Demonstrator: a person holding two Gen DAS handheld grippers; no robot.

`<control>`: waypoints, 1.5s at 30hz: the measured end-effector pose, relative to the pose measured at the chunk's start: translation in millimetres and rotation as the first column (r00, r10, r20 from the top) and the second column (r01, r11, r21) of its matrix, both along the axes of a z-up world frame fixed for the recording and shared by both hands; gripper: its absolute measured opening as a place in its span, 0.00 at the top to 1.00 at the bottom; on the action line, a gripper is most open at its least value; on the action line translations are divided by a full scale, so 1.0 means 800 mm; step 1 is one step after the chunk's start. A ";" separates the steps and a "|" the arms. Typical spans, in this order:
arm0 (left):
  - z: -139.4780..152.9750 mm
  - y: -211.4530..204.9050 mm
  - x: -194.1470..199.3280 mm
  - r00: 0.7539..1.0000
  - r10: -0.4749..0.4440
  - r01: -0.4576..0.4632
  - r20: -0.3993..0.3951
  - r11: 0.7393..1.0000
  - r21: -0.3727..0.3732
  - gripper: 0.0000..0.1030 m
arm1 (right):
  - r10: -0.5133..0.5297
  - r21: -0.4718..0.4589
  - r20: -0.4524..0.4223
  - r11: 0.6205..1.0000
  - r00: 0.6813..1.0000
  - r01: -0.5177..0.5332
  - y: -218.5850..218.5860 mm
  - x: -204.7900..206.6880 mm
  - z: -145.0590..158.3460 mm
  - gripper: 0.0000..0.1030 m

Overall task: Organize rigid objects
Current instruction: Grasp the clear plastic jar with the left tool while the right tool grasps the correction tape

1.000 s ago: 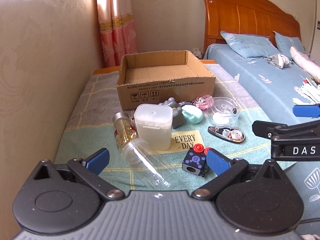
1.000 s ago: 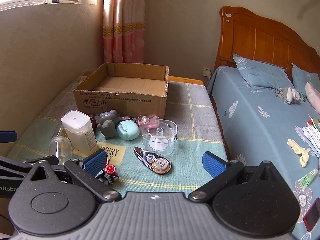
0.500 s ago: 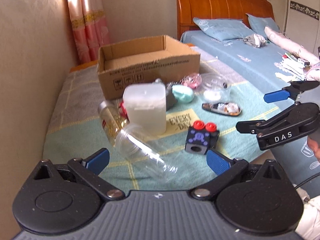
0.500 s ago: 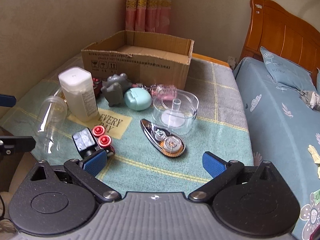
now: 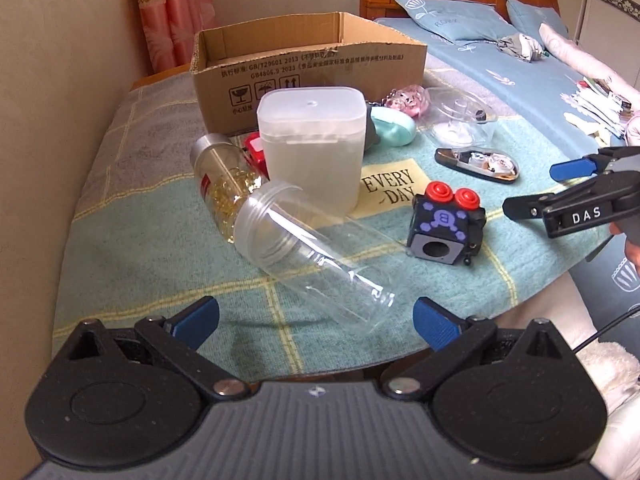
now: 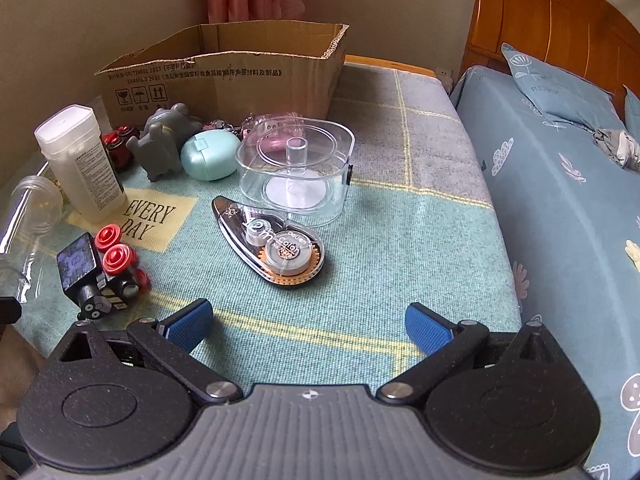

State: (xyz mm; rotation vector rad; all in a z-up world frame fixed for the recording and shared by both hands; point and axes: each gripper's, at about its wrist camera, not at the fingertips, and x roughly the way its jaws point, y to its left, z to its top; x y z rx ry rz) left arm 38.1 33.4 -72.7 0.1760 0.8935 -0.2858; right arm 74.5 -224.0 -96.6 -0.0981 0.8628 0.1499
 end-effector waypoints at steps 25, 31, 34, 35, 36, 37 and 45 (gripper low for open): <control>0.005 -0.039 0.014 0.971 -0.196 0.183 0.134 0.977 0.106 0.06 | 0.013 0.014 0.086 1.000 0.996 -0.014 0.000 -0.007 -0.006 0.00; 0.013 -0.018 0.004 0.986 -0.086 0.078 0.142 0.995 0.060 0.08 | 0.011 0.014 0.084 1.000 0.996 -0.012 0.000 -0.007 -0.005 0.00; 0.012 -0.018 0.000 0.985 -0.112 0.106 0.134 0.993 0.054 0.07 | 0.009 0.014 0.083 1.000 0.997 -0.011 0.000 -0.007 -0.005 0.00; 0.010 -0.019 0.001 0.983 -0.123 0.114 0.135 0.991 0.069 0.07 | 0.009 0.014 0.082 1.000 0.997 -0.010 0.000 -0.007 -0.005 0.00; 0.008 -0.023 0.003 0.982 -0.134 0.124 0.131 0.989 0.082 0.07 | 0.007 0.013 0.081 1.000 0.997 -0.009 0.000 -0.007 -0.005 0.00; 0.006 -0.024 0.006 0.981 -0.142 0.132 0.128 0.988 0.085 0.07 | 0.006 0.013 0.081 1.000 0.997 -0.007 0.000 -0.007 -0.005 0.00; -0.004 -0.021 0.015 0.985 -0.138 0.136 0.100 0.990 0.026 0.10 | 0.012 0.015 0.078 1.000 0.997 -0.013 -0.001 -0.007 -0.005 0.00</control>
